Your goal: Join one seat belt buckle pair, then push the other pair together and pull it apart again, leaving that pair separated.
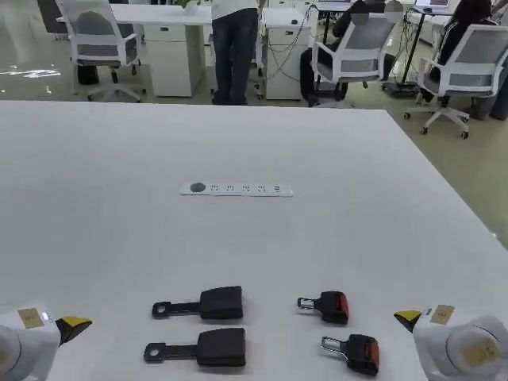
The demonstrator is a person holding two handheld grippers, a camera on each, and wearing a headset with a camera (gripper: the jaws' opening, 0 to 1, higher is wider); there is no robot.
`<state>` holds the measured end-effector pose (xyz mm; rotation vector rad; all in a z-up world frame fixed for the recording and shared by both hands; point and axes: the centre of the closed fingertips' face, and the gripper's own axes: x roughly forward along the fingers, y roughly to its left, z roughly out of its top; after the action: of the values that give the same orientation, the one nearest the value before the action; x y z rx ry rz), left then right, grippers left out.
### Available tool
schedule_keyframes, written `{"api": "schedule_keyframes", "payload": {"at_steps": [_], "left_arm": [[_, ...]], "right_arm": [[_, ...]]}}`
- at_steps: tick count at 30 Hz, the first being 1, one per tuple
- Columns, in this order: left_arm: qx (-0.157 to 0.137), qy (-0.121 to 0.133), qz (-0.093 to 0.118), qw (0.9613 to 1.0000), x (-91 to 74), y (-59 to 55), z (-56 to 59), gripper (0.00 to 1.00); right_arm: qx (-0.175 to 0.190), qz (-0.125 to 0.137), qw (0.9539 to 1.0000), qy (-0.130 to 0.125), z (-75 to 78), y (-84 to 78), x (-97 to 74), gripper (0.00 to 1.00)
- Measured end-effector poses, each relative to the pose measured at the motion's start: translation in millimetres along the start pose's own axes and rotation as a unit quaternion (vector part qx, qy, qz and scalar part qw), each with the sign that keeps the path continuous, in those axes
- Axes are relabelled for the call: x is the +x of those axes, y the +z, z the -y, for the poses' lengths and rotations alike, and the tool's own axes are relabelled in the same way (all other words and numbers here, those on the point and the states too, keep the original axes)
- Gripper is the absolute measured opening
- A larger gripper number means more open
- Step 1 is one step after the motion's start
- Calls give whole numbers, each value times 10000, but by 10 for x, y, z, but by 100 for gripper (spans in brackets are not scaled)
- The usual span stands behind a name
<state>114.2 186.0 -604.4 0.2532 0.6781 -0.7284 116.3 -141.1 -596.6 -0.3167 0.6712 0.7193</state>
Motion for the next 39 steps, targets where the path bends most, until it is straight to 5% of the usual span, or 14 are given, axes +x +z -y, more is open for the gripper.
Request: {"api": "schedule_keyframes", "payload": {"at_steps": [25, 39], "left_arm": [[-34, 80, 41, 10000, -73, -27, -1, 95], [16, 32, 10, 10000, -6, -3, 1, 94]], "right_arm": [[-289, 44, 9994, 199, -126, 238, 139, 97], [-338, -80, 9991, 223, -141, 210, 140, 94]]}}
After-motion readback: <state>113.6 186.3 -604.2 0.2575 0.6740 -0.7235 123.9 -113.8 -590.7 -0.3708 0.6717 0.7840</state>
